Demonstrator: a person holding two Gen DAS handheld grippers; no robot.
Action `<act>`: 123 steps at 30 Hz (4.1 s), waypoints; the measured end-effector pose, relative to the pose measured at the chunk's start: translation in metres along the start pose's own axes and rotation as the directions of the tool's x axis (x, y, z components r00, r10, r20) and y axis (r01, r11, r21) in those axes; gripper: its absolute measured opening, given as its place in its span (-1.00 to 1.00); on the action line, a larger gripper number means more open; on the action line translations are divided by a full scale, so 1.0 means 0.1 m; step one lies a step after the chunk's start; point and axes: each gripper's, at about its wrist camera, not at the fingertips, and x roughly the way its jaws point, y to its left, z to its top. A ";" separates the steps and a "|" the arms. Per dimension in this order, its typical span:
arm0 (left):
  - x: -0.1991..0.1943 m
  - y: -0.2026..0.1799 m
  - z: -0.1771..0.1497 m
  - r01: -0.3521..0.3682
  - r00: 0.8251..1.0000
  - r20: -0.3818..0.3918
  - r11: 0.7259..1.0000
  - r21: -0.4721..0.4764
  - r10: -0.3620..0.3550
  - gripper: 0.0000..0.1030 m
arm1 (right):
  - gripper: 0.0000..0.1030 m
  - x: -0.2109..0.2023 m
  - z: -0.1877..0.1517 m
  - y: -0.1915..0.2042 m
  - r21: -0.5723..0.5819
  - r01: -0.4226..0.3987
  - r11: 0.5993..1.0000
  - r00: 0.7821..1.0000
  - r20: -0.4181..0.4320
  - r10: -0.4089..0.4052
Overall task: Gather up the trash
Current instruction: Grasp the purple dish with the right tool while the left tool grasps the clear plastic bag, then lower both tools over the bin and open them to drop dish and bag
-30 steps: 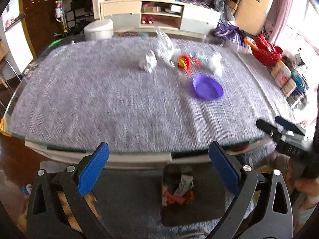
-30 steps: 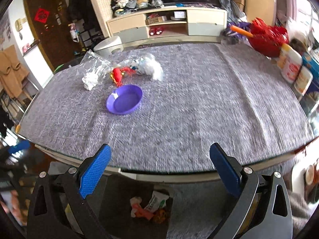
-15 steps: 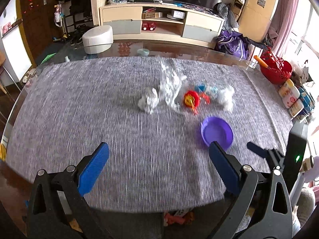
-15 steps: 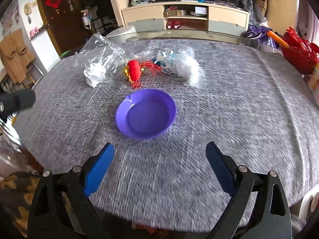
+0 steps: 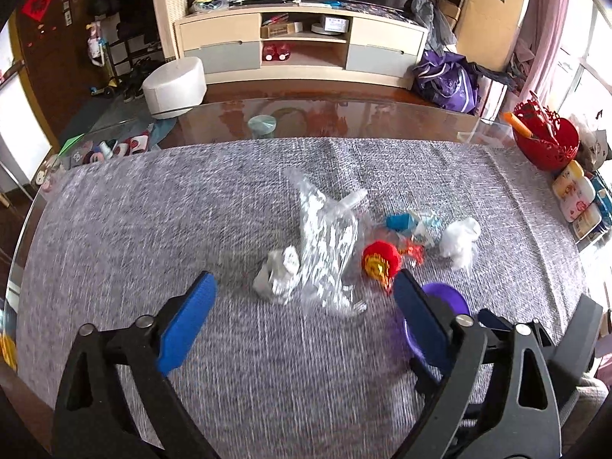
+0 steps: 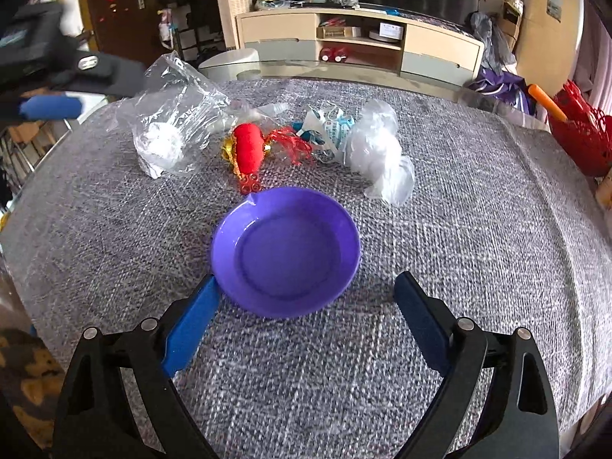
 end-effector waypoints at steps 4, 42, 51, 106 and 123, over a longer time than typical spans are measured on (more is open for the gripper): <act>0.16 -0.01 0.08 0.008 1.000 -0.020 1.000 0.010 -0.007 0.37 | 0.65 0.00 0.04 -0.02 -0.003 -0.004 1.000 1.000 0.010 0.004; -0.50 0.00 -0.12 0.043 0.998 0.046 0.999 -0.006 -0.042 -0.92 | 0.52 -0.43 0.16 -0.13 0.051 -0.071 0.996 0.996 0.048 0.069; -1.04 -0.08 -0.53 0.053 0.994 0.093 0.999 -0.011 -0.052 -0.92 | 0.52 -0.98 0.01 -0.13 0.062 -0.075 0.995 0.991 0.117 0.067; -0.11 -0.63 -3.10 0.200 0.934 -0.303 0.980 0.008 -0.188 -0.35 | 0.67 -0.47 -1.85 -0.16 0.232 -0.163 0.959 0.937 -0.268 0.225; -0.52 -0.48 -2.65 0.144 0.971 -0.187 0.989 -0.035 -0.148 0.71 | 0.75 -0.90 -1.45 -0.50 0.286 -0.089 0.954 0.980 -0.147 0.136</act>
